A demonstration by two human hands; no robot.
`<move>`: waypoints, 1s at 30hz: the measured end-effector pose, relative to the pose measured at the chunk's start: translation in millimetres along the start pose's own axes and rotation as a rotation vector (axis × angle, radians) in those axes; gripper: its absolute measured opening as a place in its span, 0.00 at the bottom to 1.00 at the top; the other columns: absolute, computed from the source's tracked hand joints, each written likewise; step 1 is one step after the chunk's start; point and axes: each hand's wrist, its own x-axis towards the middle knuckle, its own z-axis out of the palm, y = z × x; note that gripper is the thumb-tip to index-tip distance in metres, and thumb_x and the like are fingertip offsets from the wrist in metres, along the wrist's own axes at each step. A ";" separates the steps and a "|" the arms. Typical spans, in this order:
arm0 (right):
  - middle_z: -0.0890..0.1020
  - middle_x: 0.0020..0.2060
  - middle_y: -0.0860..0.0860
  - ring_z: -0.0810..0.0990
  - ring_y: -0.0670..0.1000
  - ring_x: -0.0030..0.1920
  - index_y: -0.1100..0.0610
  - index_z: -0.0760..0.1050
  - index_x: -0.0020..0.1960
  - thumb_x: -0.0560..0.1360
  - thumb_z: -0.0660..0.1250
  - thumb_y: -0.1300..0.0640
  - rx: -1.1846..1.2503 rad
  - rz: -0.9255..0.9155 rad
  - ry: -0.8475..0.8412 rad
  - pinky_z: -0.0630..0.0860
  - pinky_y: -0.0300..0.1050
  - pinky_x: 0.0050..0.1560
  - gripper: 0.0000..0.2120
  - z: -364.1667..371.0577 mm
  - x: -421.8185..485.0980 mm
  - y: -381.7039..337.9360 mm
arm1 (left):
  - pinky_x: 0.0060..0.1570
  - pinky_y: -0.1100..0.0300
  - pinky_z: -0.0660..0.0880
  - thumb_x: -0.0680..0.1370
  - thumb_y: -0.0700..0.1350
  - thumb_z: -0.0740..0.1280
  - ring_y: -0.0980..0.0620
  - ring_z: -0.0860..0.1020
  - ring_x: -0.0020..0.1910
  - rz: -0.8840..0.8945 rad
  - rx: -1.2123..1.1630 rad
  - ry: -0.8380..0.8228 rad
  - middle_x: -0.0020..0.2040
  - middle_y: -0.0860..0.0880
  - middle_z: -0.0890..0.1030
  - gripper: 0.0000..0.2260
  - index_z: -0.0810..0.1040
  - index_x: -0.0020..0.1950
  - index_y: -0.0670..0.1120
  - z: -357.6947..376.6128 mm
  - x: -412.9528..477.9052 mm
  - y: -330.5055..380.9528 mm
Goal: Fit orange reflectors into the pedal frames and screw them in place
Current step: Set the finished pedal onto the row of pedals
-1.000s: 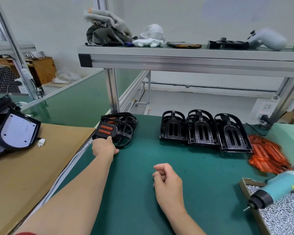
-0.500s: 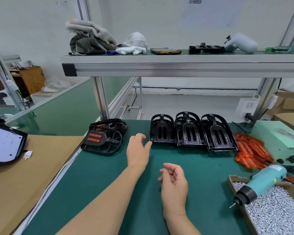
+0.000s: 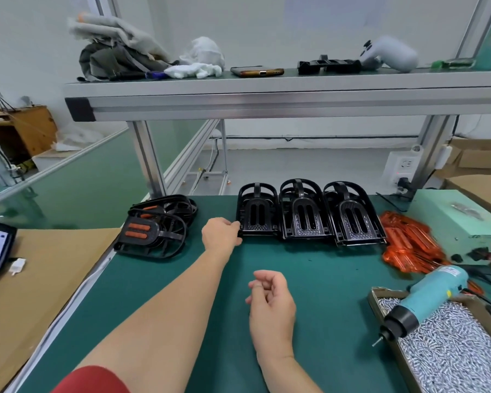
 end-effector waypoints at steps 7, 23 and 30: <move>0.83 0.41 0.48 0.79 0.43 0.33 0.51 0.77 0.48 0.79 0.63 0.65 -0.011 0.001 0.008 0.75 0.39 0.39 0.10 -0.8 0.3 0.9 | 0.24 0.71 0.64 0.74 0.39 0.63 0.61 0.77 0.32 0.126 0.061 0.077 0.25 0.54 0.78 0.07 0.80 0.40 0.43 -16.6 -24.8 14.7; 0.81 0.40 0.45 0.78 0.47 0.33 0.39 0.62 0.69 0.72 0.63 0.30 0.040 -0.077 0.036 0.77 0.52 0.42 0.29 -28.2 6.0 -39.4 | 0.42 0.69 0.69 0.71 0.32 0.67 0.55 0.74 0.40 0.485 -0.019 0.141 0.40 0.54 0.76 0.13 0.74 0.41 0.50 -62.3 -117.4 -56.6; 0.81 0.54 0.47 0.82 0.54 0.49 0.39 0.71 0.67 0.78 0.62 0.39 -0.184 -0.004 -0.012 0.78 0.55 0.54 0.19 -63.7 10.6 -62.3 | 0.42 0.65 0.71 0.66 0.28 0.69 0.55 0.73 0.41 0.772 0.096 0.152 0.43 0.56 0.73 0.15 0.75 0.44 0.46 -58.8 -140.1 -72.4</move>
